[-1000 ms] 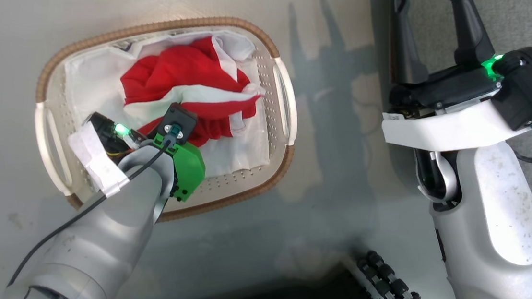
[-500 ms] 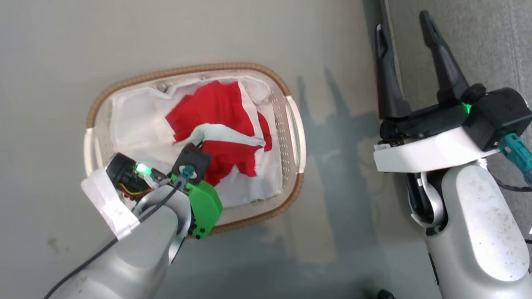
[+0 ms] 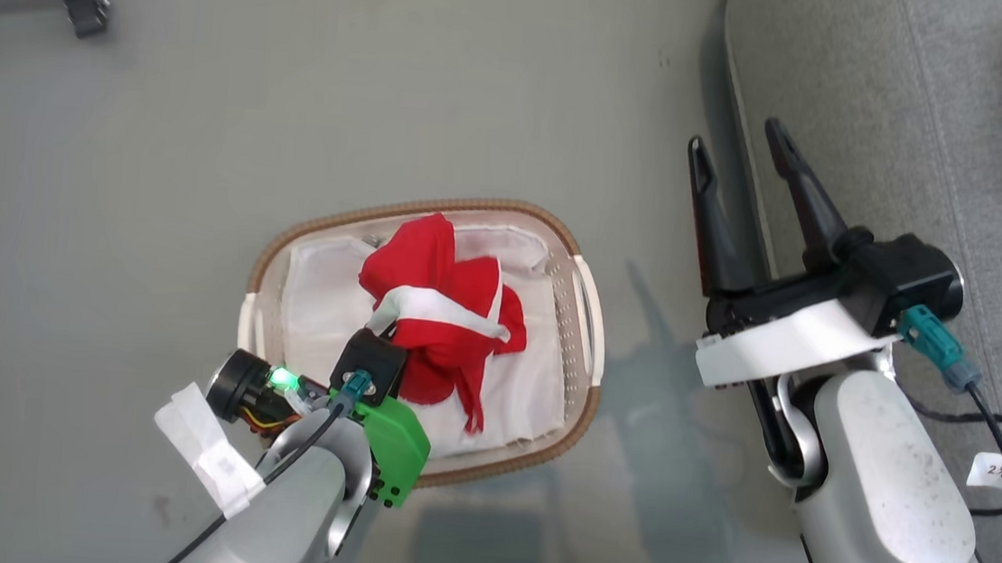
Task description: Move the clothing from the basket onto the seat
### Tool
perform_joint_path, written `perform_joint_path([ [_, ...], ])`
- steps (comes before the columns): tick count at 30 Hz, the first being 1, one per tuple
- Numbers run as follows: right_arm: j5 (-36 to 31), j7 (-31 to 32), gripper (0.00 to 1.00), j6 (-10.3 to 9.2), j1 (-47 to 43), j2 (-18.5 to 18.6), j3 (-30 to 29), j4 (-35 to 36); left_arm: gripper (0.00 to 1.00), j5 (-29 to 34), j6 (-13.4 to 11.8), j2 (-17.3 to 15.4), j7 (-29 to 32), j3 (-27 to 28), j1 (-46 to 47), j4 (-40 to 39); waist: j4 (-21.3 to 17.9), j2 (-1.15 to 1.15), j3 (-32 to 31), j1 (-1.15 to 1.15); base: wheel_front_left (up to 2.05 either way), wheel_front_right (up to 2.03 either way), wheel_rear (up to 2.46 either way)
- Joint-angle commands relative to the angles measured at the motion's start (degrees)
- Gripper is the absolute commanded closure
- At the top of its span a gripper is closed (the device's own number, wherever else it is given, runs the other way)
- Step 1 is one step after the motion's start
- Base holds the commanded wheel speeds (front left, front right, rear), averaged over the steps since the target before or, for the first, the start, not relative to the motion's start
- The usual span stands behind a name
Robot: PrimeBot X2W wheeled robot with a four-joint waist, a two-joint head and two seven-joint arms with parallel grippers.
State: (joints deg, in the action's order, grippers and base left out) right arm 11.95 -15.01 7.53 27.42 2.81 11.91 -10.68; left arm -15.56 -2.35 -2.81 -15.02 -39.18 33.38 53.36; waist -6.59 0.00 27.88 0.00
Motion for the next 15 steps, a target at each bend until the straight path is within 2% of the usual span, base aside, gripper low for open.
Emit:
perform_joint_path([
  [1, -0.3, -0.2, 0.00, -0.08, -1.4, 0.3, -0.2, -0.4, 1.00, 0.6, -0.2, -0.2, -0.2, 0.4, -1.3, -0.8, 1.9, 0.00, -3.8, 0.00, 0.00, 0.00, 0.00],
  [15, -0.8, -0.2, 0.00, -0.08, -7.0, 0.3, -0.9, -2.9, 1.00, 3.3, 0.3, -0.9, -0.2, 6.2, -8.1, -8.4, 4.9, 0.00, -12.3, 0.00, 0.00, 0.00, 0.00],
])
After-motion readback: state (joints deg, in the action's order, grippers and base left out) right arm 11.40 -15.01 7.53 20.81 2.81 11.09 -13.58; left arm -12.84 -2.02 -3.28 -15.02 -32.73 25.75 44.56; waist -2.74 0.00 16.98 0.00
